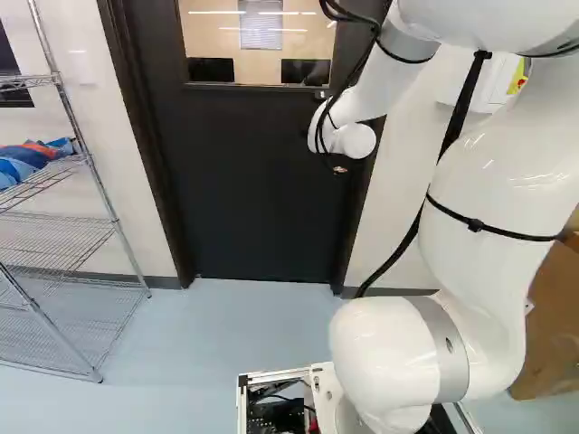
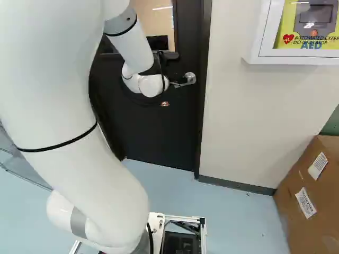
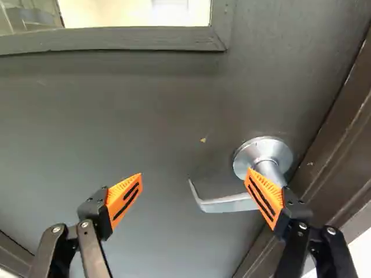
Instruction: Open the door and move inside
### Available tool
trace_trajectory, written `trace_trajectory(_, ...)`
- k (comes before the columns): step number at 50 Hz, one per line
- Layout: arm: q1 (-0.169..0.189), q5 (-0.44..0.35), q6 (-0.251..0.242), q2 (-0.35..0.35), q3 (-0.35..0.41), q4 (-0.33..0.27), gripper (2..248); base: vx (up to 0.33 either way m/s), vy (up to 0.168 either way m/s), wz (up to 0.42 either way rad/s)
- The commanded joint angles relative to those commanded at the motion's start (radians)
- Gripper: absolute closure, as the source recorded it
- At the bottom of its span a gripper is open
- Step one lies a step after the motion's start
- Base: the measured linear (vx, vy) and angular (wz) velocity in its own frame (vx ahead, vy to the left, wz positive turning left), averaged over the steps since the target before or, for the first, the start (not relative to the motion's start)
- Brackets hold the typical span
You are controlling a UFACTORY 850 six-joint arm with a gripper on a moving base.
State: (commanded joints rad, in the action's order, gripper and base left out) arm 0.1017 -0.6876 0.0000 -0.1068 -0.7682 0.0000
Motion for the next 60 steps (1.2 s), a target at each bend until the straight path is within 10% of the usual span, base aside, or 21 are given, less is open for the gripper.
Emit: trace_trajectory(60, -0.001, 0.0, 0.0, -0.089, 0.0, 0.034, 3, 0.0, 0.0, 0.0)
